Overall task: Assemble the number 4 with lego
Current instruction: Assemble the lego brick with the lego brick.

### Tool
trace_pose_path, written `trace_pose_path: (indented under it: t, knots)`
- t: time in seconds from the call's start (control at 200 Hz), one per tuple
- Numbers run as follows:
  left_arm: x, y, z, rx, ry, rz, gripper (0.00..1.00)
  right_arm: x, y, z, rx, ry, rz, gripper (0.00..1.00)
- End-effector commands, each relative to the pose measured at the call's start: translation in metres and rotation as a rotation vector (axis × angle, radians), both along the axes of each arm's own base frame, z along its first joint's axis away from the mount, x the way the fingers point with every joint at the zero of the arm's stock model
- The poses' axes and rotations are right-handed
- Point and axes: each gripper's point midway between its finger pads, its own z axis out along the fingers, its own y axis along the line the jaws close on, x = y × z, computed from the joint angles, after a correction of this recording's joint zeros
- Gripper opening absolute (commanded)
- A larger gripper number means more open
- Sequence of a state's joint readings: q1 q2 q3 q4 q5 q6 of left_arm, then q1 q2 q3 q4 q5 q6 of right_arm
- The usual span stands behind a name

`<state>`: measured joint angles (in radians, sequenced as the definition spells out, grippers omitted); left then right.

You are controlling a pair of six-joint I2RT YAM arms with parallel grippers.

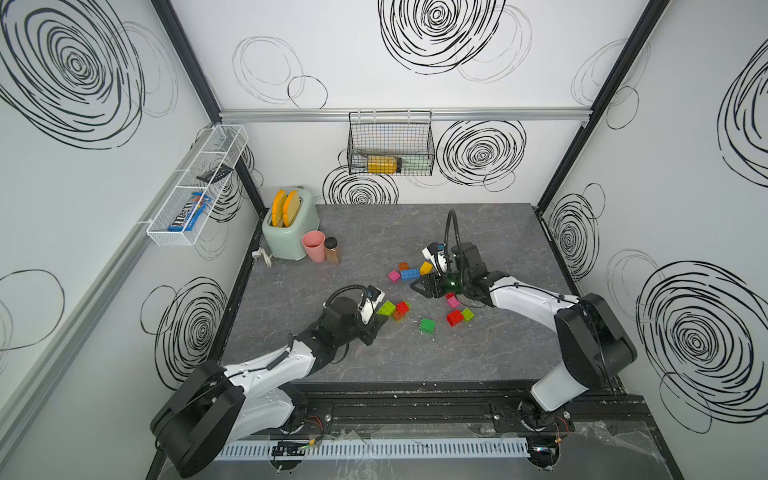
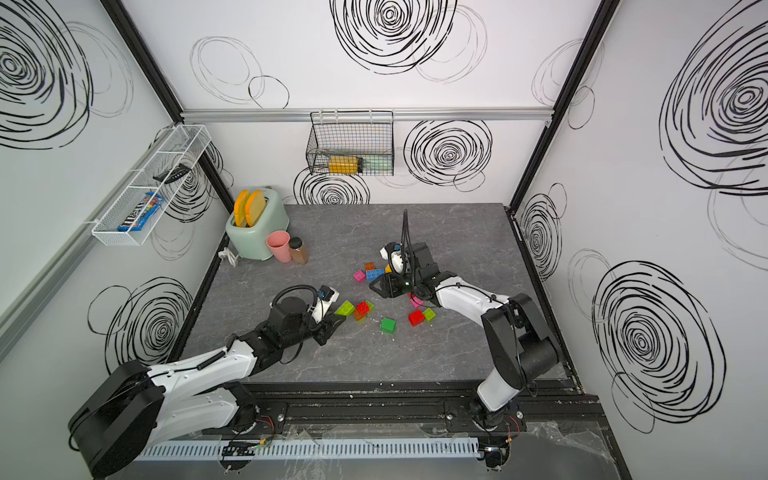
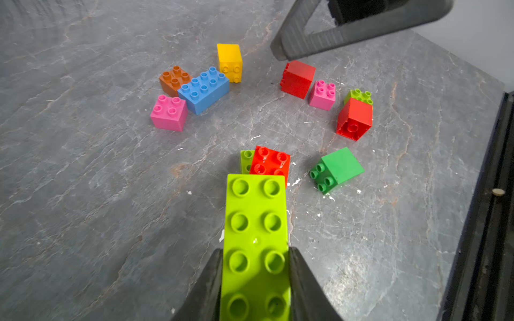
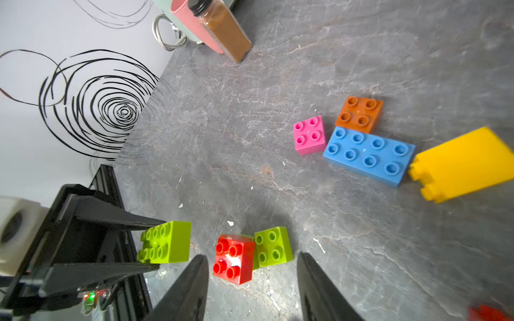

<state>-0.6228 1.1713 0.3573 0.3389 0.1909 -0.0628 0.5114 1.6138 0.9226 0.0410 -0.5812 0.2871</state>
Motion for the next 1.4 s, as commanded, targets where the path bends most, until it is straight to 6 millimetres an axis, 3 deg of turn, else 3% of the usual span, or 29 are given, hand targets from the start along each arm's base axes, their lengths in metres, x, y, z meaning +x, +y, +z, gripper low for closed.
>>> trace_pose_path:
  t: [0.0,0.225,0.405,0.786,0.931,1.201,1.396]
  knots:
    - [0.005,-0.015,0.007,0.0,-0.024,-0.062,0.0,-0.015,0.01,0.0,0.044,0.099,0.07,0.51]
    - [0.015,-0.017,0.0,0.036,-0.024,-0.051,0.0,-0.027,0.021,-0.002,0.094,0.124,0.153,0.33]
    - [0.01,-0.014,-0.002,0.023,-0.004,-0.04,0.0,-0.031,0.027,-0.004,0.096,0.125,0.188,0.22]
    - [0.009,-0.007,-0.005,0.004,0.041,0.04,0.0,-0.039,0.05,-0.012,0.051,0.114,0.237,0.19]
    - [0.004,-0.002,-0.005,-0.015,0.043,0.102,0.0,-0.037,0.05,-0.025,0.001,0.129,0.21,0.16]
    - [-0.001,-0.008,-0.017,-0.004,0.052,0.064,0.0,-0.037,0.052,-0.018,0.016,0.103,0.217,0.15]
    - [0.004,-0.015,-0.014,-0.002,0.024,0.034,0.0,-0.042,0.052,-0.02,-0.002,0.092,0.249,0.15]
